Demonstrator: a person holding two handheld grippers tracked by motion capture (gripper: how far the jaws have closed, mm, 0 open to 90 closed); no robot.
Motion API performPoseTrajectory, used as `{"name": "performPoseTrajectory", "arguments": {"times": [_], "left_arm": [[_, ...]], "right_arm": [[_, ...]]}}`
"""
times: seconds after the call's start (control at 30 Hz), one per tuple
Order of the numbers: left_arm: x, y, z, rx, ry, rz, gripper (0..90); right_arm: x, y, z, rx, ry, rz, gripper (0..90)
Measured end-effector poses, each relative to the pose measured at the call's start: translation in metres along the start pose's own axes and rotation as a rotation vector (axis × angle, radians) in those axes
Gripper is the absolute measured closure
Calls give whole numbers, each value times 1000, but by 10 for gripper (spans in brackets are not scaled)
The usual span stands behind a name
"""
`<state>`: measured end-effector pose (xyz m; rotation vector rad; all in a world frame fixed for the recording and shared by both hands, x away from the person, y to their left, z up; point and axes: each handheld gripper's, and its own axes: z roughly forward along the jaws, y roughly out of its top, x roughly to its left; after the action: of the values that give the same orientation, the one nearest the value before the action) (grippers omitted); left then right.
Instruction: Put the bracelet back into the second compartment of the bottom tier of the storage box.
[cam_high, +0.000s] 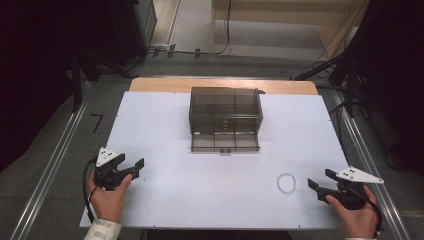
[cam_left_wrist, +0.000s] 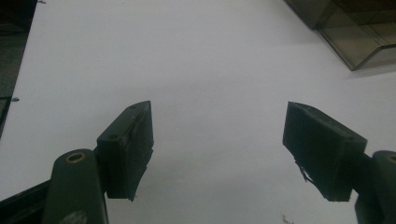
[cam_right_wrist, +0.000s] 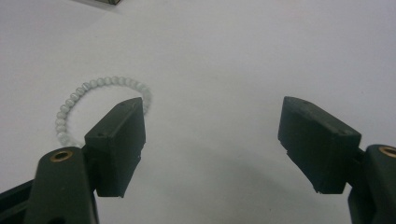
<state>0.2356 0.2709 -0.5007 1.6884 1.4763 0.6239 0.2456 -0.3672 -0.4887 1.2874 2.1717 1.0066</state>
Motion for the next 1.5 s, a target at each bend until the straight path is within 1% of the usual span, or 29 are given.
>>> {"name": "performPoseTrajectory", "arguments": {"times": [0.27, 0.57, 0.7, 0.83, 1.07, 1.2, 1.37, 1.5], "left_arm": [[0, 0, 0, 1, -1, 2, 250], [0, 0, 0, 2, -2, 3, 250], [0, 0, 0, 1, -1, 4, 250], [0, 0, 0, 2, 0, 4, 250], [-1, 0, 1, 2, 0, 2, 250], [0, 0, 1, 0, 0, 2, 250], [-1, 0, 0, 0, -2, 3, 250], [-1, 0, 1, 2, -4, 4, 250]], "right_arm": [[6, 2, 3, 8, 21, -17, 218], [6, 2, 4, 10, 22, -18, 220], [8, 3, 5, 12, 25, -22, 220], [9, 4, 6, 6, 38, -32, 220], [11, 4, 7, 11, 36, -37, 221], [12, 5, 8, 11, 41, -48, 236], [16, 6, 12, 17, 58, -57, 262], [17, 8, 14, 19, 71, -52, 271]]}}
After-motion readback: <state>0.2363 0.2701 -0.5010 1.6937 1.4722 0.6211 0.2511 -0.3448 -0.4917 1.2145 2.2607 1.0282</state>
